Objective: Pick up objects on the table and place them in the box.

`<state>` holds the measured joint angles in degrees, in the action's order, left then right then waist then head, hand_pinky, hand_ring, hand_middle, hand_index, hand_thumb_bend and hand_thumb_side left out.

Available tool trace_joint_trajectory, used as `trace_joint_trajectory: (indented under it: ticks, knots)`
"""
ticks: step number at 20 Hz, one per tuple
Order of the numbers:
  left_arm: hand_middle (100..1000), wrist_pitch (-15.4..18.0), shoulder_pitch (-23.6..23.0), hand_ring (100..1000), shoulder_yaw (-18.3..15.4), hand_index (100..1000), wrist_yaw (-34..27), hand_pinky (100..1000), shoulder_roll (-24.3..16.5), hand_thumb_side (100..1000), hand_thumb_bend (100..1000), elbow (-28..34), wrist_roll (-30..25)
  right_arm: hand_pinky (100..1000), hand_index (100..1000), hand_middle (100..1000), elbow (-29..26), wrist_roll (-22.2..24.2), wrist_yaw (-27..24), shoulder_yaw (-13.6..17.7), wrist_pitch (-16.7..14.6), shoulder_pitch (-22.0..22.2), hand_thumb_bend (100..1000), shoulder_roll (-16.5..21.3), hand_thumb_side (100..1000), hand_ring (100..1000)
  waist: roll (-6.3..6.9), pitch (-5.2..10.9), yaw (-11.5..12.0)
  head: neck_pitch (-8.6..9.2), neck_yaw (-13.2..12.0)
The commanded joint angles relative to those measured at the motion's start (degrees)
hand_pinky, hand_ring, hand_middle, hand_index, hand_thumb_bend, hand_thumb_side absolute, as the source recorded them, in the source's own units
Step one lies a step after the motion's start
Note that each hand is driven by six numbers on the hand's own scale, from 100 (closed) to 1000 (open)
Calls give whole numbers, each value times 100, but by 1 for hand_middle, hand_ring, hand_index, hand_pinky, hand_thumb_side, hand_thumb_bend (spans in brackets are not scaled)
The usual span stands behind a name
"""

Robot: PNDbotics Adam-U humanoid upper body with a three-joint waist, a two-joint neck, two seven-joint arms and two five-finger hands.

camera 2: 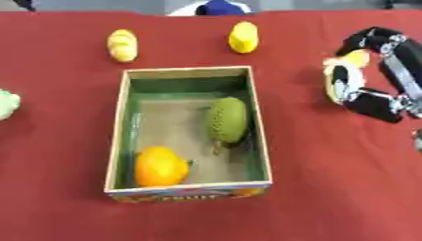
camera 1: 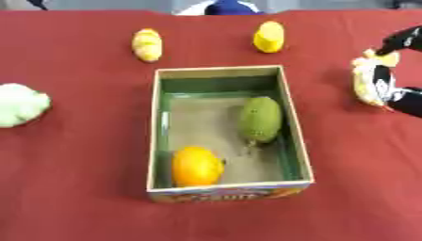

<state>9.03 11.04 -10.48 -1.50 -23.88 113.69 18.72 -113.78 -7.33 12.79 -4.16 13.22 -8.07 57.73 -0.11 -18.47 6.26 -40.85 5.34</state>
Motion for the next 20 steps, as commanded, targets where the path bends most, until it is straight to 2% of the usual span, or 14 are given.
trace_joint_trajectory:
  ticks: [1, 7, 15, 20]
  knots:
    - [663, 4, 9, 670, -59, 849, 1, 781, -157, 640, 100, 91, 17, 881, 885, 820, -81, 255, -91, 363, -95, -36, 100, 308, 140, 865, 5, 71, -21, -29, -49]
    - [663, -7, -6, 670, -70, 848, 16, 781, -195, 641, 100, 91, 39, 897, 913, 837, -81, 751, -67, 699, -113, 40, 100, 528, 166, 892, 2, 12, -59, -56, -176]
    - [664, -22, -9, 669, -69, 849, 6, 780, -212, 642, 100, 91, 43, 922, 936, 864, -81, 1348, 251, 820, -163, 42, 100, 637, 182, 916, 21, -67, -57, -25, -256]
    - [664, -28, -6, 669, -64, 849, -2, 780, -211, 642, 100, 91, 34, 921, 931, 862, -81, 1474, 478, 839, -24, 22, 100, 688, 202, 915, 32, -94, -62, 13, -232]
